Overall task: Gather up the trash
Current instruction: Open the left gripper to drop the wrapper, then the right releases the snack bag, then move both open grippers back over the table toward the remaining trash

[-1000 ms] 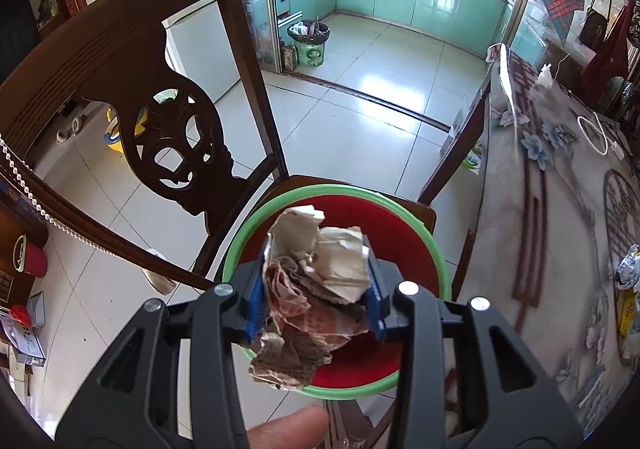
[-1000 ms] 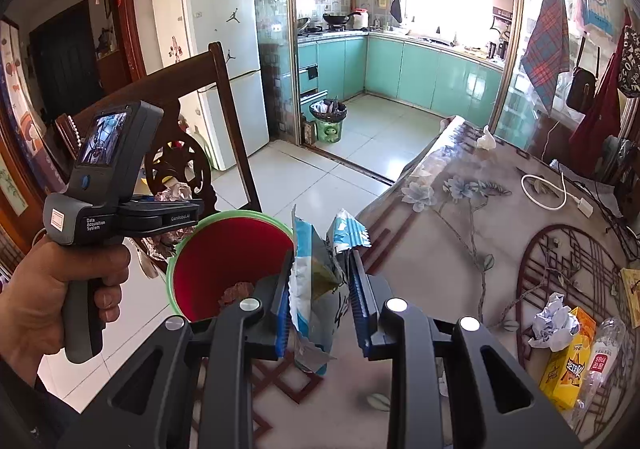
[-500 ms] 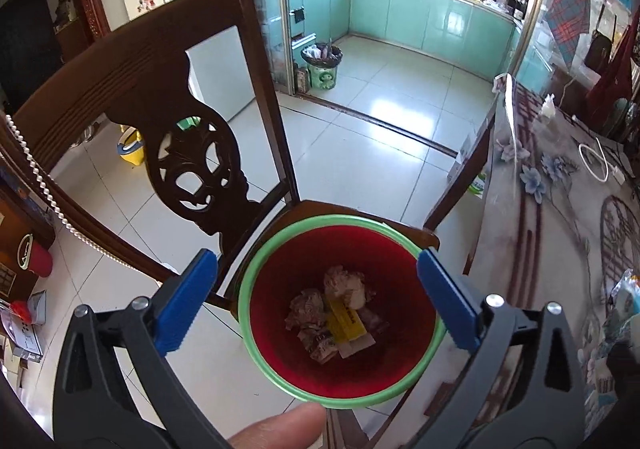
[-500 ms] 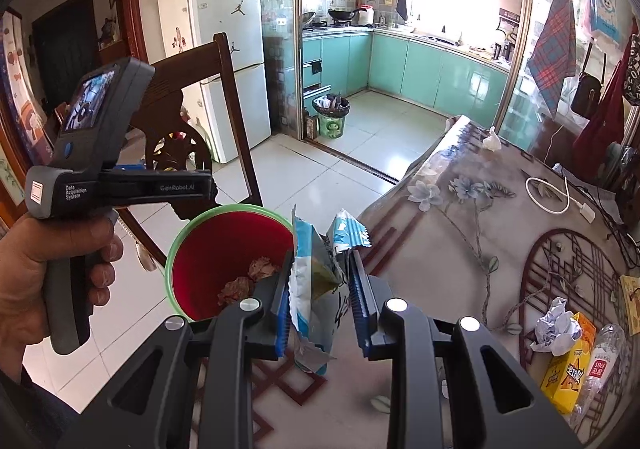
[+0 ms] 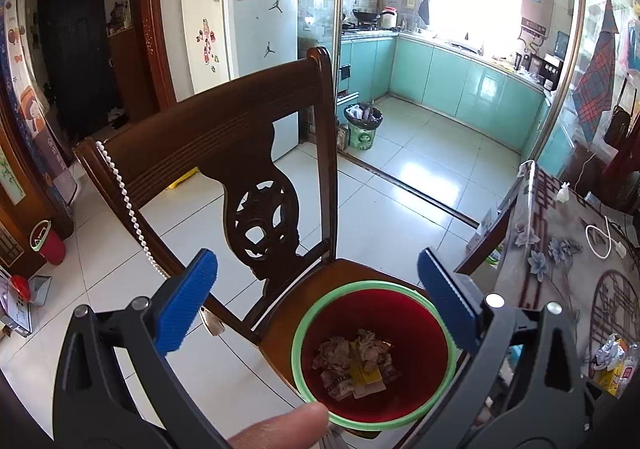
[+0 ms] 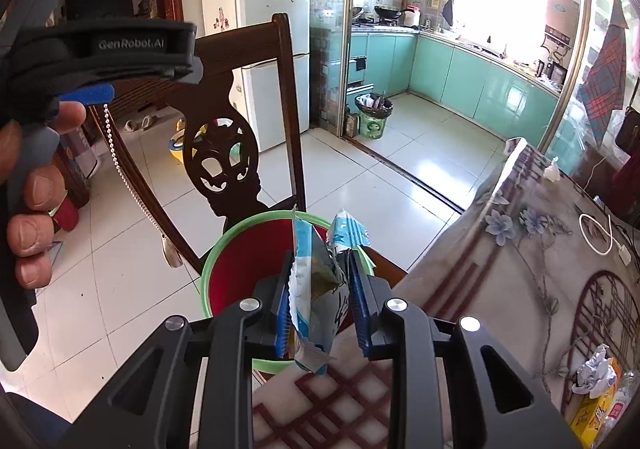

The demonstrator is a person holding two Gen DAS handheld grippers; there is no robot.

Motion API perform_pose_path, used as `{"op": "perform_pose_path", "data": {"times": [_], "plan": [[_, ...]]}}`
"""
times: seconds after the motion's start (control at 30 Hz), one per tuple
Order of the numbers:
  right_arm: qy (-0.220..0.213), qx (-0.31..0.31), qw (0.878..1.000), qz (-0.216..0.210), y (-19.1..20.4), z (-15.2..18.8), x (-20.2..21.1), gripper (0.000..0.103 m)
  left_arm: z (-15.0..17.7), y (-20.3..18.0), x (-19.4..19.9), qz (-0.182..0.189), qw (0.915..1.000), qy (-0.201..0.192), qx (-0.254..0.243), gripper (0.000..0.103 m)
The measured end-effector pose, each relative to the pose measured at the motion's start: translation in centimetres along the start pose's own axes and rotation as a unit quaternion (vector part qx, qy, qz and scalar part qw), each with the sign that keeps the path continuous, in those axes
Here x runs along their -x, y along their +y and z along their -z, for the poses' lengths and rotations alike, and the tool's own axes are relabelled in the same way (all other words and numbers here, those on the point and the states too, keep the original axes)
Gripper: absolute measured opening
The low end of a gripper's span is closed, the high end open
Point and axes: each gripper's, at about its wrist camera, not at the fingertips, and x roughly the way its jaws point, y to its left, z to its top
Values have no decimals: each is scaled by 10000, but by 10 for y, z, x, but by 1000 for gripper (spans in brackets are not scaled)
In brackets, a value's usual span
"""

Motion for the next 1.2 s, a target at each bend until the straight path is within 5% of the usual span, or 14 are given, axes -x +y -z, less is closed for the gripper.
{"op": "perform_pose_path", "data": {"times": [0.43, 0.57, 0.8, 1.2], "plan": [[403, 23, 9990, -189, 28, -12, -77, 31, -7, 52, 2, -175, 9973, -63, 715, 98], [520, -108, 9983, -224, 27, -12, -87, 44, -8, 57, 3, -190, 9965, -98, 806, 98], [445, -171, 9984, -293, 28, -17, -85, 90, -9, 55, 2, -161, 9965, -93, 811, 98], [213, -155, 9994, -245, 22, -12, -53, 96, -9, 51, 2, -116, 9969, -74, 775, 98]]}}
